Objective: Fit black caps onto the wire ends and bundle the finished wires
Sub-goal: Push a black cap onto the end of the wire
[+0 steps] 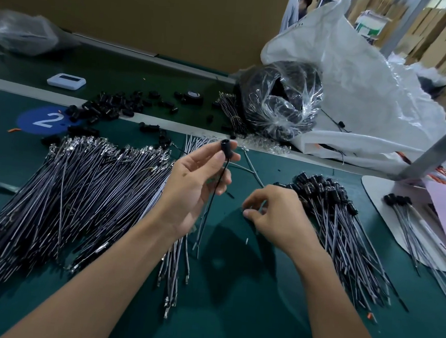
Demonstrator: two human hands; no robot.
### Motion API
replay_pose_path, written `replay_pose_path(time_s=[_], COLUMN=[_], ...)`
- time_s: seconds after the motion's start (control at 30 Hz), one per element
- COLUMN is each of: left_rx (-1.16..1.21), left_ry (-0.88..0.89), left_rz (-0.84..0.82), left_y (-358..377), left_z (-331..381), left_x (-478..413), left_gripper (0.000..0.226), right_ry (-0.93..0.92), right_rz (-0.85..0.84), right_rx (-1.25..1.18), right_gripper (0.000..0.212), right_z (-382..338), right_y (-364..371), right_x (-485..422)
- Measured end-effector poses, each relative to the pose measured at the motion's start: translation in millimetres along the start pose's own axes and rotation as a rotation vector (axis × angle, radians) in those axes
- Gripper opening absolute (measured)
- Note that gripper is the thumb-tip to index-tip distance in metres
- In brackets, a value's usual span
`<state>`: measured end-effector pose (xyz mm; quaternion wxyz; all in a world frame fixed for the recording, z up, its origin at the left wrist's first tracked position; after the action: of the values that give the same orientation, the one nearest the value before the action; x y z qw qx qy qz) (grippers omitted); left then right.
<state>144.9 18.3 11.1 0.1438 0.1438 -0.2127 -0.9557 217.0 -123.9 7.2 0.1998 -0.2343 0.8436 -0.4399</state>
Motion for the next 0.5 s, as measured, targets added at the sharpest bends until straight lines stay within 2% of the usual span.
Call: replay_pose_path(time_s=[0.1,0.27,0.37,0.5], left_rx=[-0.045,-0.076,-0.084,-0.113], left_ry=[0.070,0.125,0.137,0.133], left_rz=[-0.048,-0.128,-0.146,-0.153], left_y=[1,4,5,4], left_z=[3,5,5,4], left_x=[1,3,3,2], left_gripper=[0.027,0.027,0.027,0.027], right_ry=[-0.048,-0.177,-0.271,-0.378], right_rz=[0.033,0.270,0.396,0.495], right_rx=[0.005,-0.269,-0.342,-0.483], right_gripper=[0.007,0.011,0.008,0.006], right_z=[-3,-12,-17,-20], right_y=[0,-12,-19,-28], right_x=[0,3,5,10])
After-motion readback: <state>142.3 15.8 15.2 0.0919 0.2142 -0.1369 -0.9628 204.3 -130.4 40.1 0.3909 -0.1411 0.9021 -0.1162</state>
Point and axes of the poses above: each hand's wrist, its own x-axis away from the middle knuckle, its own y-axis out of the palm, z = x × y, the point moved 4 cm from there along -x, towards the middle knuckle, and after that the axes turned 8 degrees about -x, right-handed, at the moved point
